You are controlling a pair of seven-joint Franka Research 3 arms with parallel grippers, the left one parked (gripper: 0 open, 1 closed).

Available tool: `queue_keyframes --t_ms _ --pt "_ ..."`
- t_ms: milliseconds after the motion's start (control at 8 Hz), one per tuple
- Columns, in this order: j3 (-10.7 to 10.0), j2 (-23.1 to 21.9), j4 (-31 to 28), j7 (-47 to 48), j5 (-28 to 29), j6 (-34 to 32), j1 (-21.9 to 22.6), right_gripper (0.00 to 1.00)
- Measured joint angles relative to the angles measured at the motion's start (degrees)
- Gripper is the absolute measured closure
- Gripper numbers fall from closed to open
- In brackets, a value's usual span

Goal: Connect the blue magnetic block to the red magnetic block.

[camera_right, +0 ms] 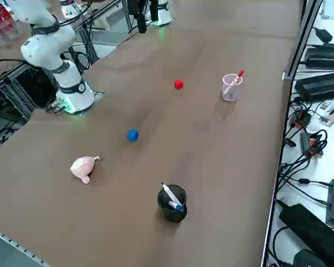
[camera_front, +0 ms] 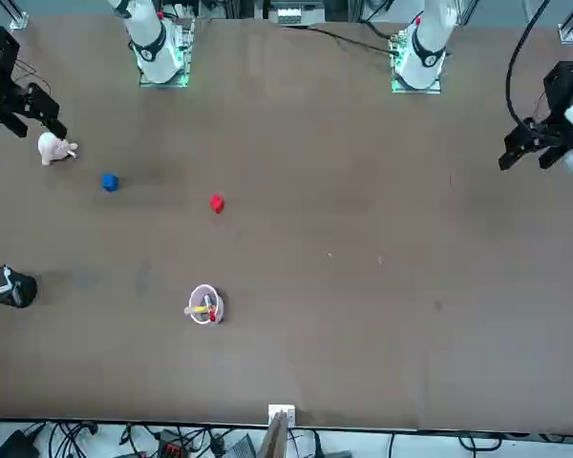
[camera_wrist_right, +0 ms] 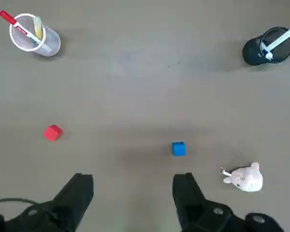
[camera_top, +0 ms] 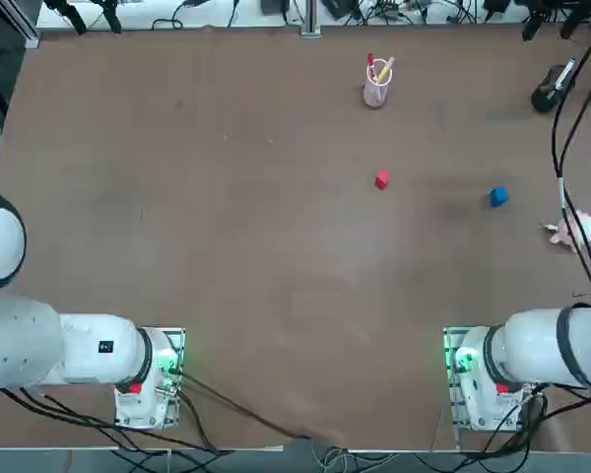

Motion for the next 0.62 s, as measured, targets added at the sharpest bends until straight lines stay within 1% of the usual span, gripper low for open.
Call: queue_keyframes --t_ms 625 --pt "0.0 0.4 0.4 0.5 -0.1 -0.8 -0.1 0.00"
